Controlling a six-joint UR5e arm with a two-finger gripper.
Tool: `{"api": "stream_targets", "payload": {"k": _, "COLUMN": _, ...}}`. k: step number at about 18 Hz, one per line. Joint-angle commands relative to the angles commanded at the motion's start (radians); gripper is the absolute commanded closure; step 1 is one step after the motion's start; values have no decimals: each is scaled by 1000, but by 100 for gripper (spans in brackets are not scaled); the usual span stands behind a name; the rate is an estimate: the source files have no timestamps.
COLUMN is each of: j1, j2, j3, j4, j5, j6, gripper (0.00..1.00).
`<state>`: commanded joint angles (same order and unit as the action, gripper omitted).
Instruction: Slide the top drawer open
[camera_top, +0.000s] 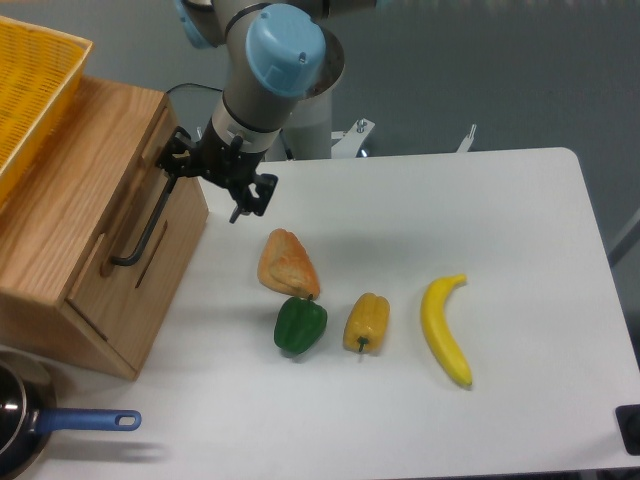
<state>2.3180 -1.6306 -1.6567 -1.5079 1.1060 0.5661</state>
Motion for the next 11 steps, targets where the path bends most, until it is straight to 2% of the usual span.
{"api": "stream_targets", "payload": {"k": 11, "j1": -31, "j2": -15, "j3": -8, "j4": 6, "j5": 0, "j6": -43, "gripper": 0}}
